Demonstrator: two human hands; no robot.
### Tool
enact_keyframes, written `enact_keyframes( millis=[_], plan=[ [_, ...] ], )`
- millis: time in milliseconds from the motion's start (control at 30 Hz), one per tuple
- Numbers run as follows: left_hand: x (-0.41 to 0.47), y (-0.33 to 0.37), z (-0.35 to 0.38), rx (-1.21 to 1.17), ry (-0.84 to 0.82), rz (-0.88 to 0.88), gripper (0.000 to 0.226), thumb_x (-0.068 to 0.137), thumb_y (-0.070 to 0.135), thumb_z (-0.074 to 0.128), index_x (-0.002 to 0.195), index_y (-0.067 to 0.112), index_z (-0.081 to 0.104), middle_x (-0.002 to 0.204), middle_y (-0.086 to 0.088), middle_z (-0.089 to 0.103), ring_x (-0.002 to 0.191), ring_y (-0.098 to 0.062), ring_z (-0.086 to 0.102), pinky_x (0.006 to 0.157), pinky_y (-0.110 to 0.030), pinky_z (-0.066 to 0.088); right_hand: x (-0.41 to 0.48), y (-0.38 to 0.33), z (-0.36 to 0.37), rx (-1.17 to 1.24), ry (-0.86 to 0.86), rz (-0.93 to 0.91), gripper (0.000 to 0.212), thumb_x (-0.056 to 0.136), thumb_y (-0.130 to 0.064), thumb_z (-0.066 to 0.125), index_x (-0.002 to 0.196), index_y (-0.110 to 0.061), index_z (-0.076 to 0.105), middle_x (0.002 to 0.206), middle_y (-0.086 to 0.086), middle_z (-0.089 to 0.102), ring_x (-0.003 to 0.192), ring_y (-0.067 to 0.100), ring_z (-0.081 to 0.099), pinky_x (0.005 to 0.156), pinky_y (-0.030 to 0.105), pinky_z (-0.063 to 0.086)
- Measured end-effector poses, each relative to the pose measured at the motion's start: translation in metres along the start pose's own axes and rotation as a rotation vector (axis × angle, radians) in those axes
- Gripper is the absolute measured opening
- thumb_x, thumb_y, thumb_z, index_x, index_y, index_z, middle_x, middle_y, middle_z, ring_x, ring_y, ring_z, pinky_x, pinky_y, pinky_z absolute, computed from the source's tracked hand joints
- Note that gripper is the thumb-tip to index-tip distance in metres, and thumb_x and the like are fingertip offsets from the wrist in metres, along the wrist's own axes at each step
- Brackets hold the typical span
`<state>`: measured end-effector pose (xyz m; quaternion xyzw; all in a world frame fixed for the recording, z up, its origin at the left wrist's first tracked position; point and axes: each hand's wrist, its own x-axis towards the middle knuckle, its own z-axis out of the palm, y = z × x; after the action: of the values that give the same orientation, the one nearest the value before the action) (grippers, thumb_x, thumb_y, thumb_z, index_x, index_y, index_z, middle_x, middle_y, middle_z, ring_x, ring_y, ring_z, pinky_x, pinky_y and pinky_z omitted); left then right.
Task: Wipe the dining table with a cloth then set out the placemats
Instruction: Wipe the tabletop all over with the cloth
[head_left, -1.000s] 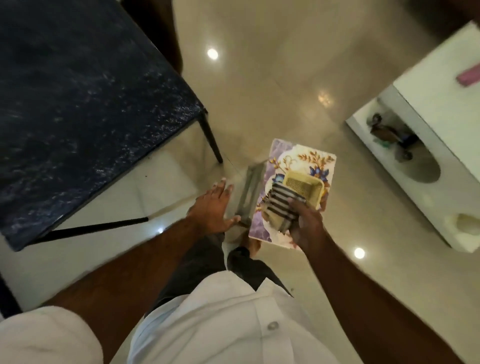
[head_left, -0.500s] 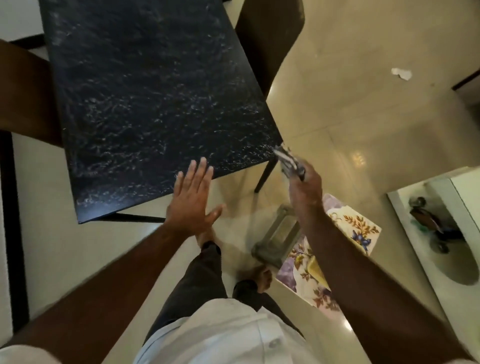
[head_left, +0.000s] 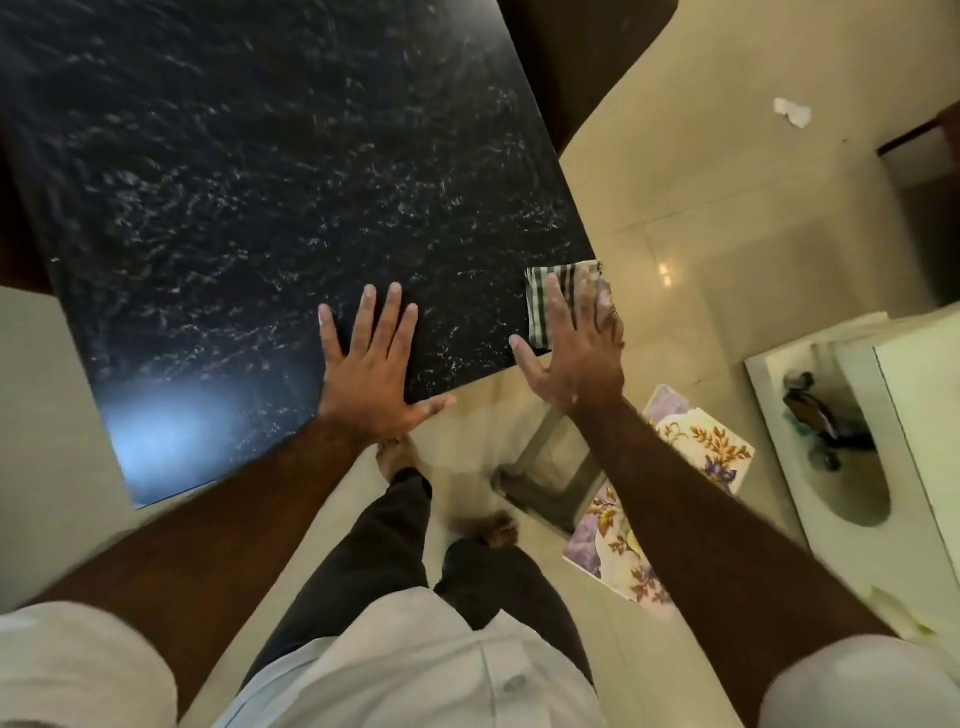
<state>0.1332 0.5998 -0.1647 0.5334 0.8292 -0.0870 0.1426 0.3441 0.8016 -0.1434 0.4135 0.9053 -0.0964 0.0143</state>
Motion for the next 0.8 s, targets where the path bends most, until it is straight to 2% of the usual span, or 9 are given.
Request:
enact_keyframes(
  millis=[133,267,367,433,533,667,800],
  plan=[
    [0.002,0.001,0.001,0.007,-0.004,0.001,0.138,0.079,0.108,0.019,0.178,0.016,-0.005,0.181,-0.011,-0.03,0.169,-0.038,-0.024,0.129,-0.081,0.001,0.016,-0.007,0.007,-0.046,-0.035,0.003,0.088,0.107,-0.077,0.038,0.179,-0.031,0.015,0.187,0.013,0.002,0.172,0.042,0.003,0.133,0.067,0.023],
    [0.003,-0.001,0.001,-0.002,0.001,0.011,0.137,0.08,0.108,0.02,0.178,0.015,-0.005,0.182,-0.011,-0.028,0.17,-0.037,-0.022,0.13,-0.078,0.0,0.008,-0.005,0.019,-0.077,0.005,0.127,0.087,0.109,-0.077,0.035,0.179,-0.028,0.019,0.186,0.015,0.009,0.17,0.045,0.012,0.128,0.07,0.032],
    [0.004,0.0,0.001,0.0,0.007,0.018,0.135,0.082,0.106,0.022,0.178,0.014,-0.005,0.183,-0.012,-0.026,0.17,-0.037,-0.019,0.133,-0.074,0.001,-0.013,-0.018,0.023,-0.026,-0.014,0.19,0.093,0.107,-0.079,0.035,0.179,-0.023,0.017,0.186,0.017,0.005,0.17,0.047,0.011,0.128,0.07,0.032],
    [0.004,0.0,0.001,-0.018,0.01,0.026,0.136,0.083,0.105,0.027,0.177,0.013,-0.006,0.183,-0.012,-0.025,0.171,-0.037,-0.018,0.134,-0.071,0.003,-0.029,-0.036,0.027,-0.018,-0.065,0.129,0.097,0.105,-0.082,0.035,0.179,-0.024,0.013,0.187,0.016,-0.001,0.171,0.047,0.006,0.13,0.069,0.029],
    [0.005,0.001,0.001,-0.049,0.029,0.032,0.132,0.085,0.102,0.026,0.178,0.013,-0.003,0.184,-0.012,-0.022,0.171,-0.037,-0.016,0.136,-0.068,0.004,-0.04,-0.064,0.032,0.019,-0.16,-0.036,0.098,0.103,-0.084,0.034,0.18,-0.031,0.006,0.187,0.008,-0.012,0.172,0.043,-0.008,0.136,0.068,0.013],
    [0.004,0.004,0.003,-0.068,0.057,0.027,0.132,0.084,0.099,0.036,0.178,0.013,0.004,0.186,-0.01,-0.016,0.172,-0.036,-0.011,0.136,-0.068,0.005,-0.009,-0.054,0.034,0.025,-0.06,-0.167,0.089,0.107,-0.079,0.036,0.179,-0.03,0.02,0.187,0.01,0.005,0.172,0.042,0.002,0.134,0.064,0.02],
    [0.005,0.005,0.0,-0.039,0.038,0.01,0.135,0.081,0.103,0.029,0.178,0.013,0.001,0.185,-0.01,-0.019,0.172,-0.035,-0.013,0.136,-0.068,0.006,0.031,-0.006,0.027,-0.05,0.02,-0.006,0.087,0.11,-0.078,0.03,0.178,-0.024,0.024,0.185,0.015,0.015,0.17,0.044,0.016,0.129,0.065,0.031]
  ],
)
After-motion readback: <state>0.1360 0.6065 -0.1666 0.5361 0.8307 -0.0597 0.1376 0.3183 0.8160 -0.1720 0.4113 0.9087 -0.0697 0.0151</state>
